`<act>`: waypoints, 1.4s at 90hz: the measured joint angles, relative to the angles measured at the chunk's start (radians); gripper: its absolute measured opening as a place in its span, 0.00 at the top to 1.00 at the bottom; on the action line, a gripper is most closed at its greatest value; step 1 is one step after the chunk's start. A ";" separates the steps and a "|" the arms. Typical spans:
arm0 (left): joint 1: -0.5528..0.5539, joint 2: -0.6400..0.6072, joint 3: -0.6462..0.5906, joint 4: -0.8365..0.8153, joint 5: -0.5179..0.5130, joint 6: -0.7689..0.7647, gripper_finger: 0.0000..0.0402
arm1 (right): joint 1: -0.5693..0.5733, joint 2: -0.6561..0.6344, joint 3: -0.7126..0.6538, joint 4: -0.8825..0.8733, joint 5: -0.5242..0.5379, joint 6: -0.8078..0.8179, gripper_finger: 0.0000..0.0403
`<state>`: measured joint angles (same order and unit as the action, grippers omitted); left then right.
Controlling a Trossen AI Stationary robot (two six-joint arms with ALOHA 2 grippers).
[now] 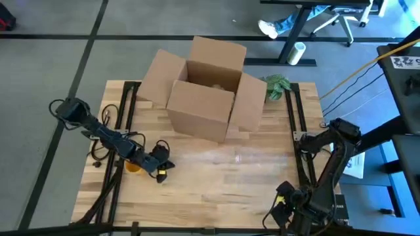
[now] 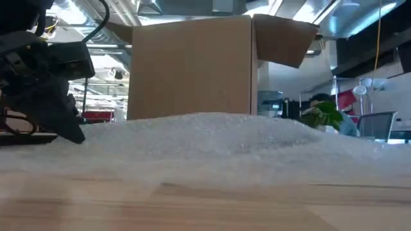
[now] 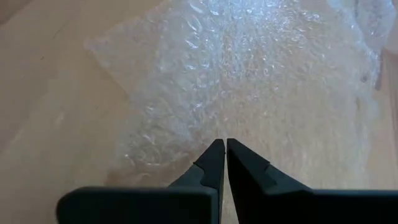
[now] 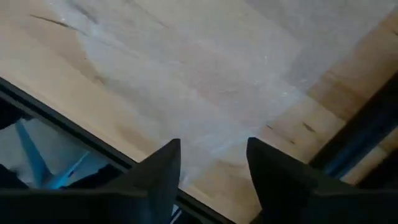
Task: Wrap mug
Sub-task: Wrap the yellow mug with the bubble wrap
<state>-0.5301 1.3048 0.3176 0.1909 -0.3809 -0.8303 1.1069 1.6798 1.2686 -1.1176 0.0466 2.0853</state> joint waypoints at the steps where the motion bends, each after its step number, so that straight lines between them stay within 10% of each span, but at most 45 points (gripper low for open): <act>1: 0.000 0.000 0.000 0.000 0.000 0.000 1.00 | 0.000 0.000 0.000 -0.002 0.001 0.000 0.58; 18: 0.000 0.000 0.000 0.003 -0.009 0.022 1.00 | 0.000 0.000 0.000 -0.041 0.059 -0.033 0.70; 34: 0.033 0.000 0.000 0.038 -0.056 0.026 1.00 | -0.014 0.000 0.000 -0.032 0.369 -0.164 0.96; 45: 0.070 0.000 0.000 0.132 -0.055 0.016 1.00 | -0.058 -0.001 -0.001 -0.037 0.493 -0.265 0.97; 75: 0.030 0.000 0.000 0.167 0.230 -0.301 1.00 | -0.266 -0.002 -0.159 0.165 0.535 -0.583 1.00; 97: 0.019 0.000 0.000 0.149 -0.042 -0.142 1.00 | -0.425 -0.002 -0.283 0.481 0.555 -0.869 1.00; 126: 0.048 0.112 0.002 0.073 -0.048 0.049 1.00 | -0.597 -0.002 -0.315 0.777 0.512 -1.205 1.00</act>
<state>-0.4824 1.4169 0.3195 0.2639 -0.4288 -0.7816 0.5102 1.6783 0.9535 -0.3404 0.5581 0.8799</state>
